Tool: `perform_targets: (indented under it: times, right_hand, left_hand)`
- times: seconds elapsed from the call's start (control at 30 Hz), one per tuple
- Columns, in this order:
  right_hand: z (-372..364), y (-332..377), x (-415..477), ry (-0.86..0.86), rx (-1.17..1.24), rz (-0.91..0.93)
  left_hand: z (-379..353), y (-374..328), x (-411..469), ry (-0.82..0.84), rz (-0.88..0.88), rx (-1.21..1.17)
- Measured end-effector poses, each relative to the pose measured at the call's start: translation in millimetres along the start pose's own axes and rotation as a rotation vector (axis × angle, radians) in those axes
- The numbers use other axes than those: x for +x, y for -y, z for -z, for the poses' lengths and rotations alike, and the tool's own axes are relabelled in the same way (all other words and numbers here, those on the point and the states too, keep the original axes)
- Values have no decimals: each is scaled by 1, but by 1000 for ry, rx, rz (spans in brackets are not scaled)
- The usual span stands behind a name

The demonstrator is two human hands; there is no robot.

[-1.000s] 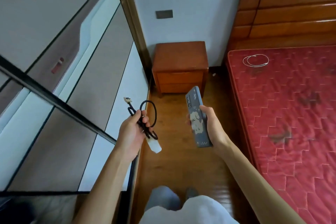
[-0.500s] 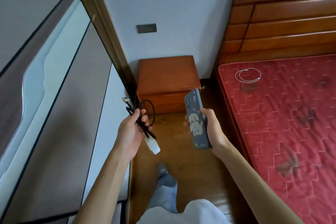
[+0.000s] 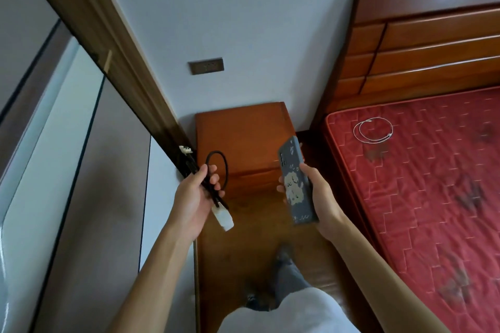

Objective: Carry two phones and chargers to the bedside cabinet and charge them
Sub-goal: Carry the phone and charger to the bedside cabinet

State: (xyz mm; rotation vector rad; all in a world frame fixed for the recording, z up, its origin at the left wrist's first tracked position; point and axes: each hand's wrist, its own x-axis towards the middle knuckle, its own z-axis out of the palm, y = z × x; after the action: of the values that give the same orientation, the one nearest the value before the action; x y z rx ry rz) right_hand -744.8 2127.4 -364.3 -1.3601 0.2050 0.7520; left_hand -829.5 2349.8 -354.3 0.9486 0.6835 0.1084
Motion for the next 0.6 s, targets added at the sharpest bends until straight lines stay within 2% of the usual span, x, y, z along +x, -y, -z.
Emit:
perform_targets:
  times: [0.1,0.27,0.43,0.6]
  right_hand:
    - [-3,18,40,10,28,-32]
    - [-1,54,124,22,-57,-21]
    - [-3,83,208,1,-209,-65]
    - [-14,83,279,25,-310,-170]
  left_hand:
    - [-5,-10,42,-8,10,15]
    - [-26,-27,125,-43,9,41]
    - [-49,-54,193,-180,66,30]
    - [-58,-65,245,-284,99,-25]
